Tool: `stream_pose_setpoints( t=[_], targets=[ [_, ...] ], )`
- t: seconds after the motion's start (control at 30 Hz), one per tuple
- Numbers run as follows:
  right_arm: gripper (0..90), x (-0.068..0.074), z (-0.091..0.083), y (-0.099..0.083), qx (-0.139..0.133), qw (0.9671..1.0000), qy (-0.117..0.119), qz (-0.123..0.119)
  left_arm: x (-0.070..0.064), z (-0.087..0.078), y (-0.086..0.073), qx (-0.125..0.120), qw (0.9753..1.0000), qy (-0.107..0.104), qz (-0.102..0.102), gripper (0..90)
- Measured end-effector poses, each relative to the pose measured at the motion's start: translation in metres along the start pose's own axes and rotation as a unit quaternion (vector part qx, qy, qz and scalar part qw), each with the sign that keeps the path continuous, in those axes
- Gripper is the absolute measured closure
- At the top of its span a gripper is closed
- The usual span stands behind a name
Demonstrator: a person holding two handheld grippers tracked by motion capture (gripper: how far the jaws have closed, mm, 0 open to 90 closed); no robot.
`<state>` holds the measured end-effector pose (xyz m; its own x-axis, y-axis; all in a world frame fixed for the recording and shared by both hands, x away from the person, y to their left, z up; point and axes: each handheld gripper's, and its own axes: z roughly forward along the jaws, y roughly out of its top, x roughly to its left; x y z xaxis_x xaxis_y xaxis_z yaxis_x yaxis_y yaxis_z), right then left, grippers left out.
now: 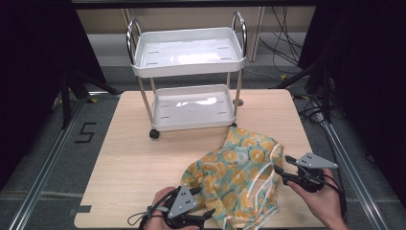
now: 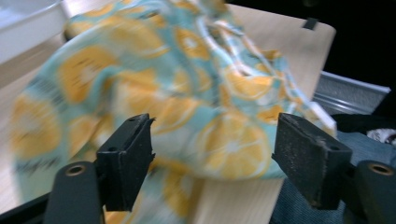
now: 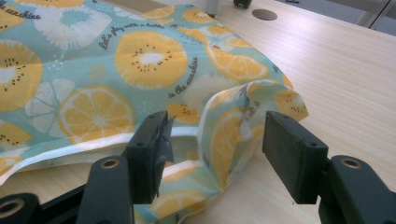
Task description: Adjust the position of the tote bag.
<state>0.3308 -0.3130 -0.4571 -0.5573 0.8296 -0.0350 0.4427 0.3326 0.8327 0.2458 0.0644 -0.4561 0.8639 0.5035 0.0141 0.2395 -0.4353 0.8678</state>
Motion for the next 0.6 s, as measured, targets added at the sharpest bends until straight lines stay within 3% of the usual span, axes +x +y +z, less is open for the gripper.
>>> stream_pose_setpoints(
  t=[0.07, 0.17, 0.23, 0.27, 0.33, 0.37, 0.4, 0.43, 0.53, 0.6],
  targets=[
    [42.0, 0.002, 0.000, -0.001, 0.001, 0.9999, -0.001, 0.013, -0.004, 0.003, 0.001, -0.002, 1.0000, -0.007, 0.007, 26.1],
    [41.5, 0.000, 0.001, 0.000, -0.003, 1.0000, 0.002, -0.003, -0.013, 0.011, 0.006, 0.005, 0.9995, -0.019, 0.025, 25.3],
    [41.2, 0.002, 0.000, 0.000, -0.001, 0.9999, -0.008, 0.009, -0.016, 0.016, 0.008, 0.007, 0.9990, -0.022, 0.038, 24.7],
    [40.9, 0.000, 0.002, 0.001, -0.005, 0.9999, -0.010, -0.008, -0.017, 0.018, 0.009, 0.009, 0.9989, -0.030, 0.037, 24.7],
    [40.7, -0.001, 0.003, 0.001, -0.010, 0.9998, -0.008, -0.012, -0.020, 0.025, 0.009, 0.016, 0.9987, -0.033, 0.037, 24.7],
    [40.6, 0.003, 0.002, 0.001, 0.001, 0.9998, -0.006, 0.017, -0.020, 0.025, 0.009, 0.016, 0.9987, -0.033, 0.037, 24.7],
    [40.6, 0.000, 0.003, 0.001, -0.004, 1.0000, -0.003, -0.001, -0.019, 0.027, 0.010, 0.025, 0.9980, -0.039, 0.044, 24.6],
    [40.6, 0.000, 0.003, 0.001, -0.004, 1.0000, -0.003, -0.001, -0.019, 0.029, 0.011, 0.035, 0.9972, -0.038, 0.054, 24.6],
    [40.3, -0.001, 0.002, 0.001, -0.007, 0.9999, -0.012, -0.005, -0.021, 0.039, 0.012, 0.032, 0.9974, -0.039, 0.051, 23.5],
    [40.2, 0.000, 0.002, 0.001, -0.001, 1.0000, -0.008, 0.001, -0.020, 0.042, 0.012, 0.047, 0.9962, -0.044, 0.060, 23.4]
  ],
)
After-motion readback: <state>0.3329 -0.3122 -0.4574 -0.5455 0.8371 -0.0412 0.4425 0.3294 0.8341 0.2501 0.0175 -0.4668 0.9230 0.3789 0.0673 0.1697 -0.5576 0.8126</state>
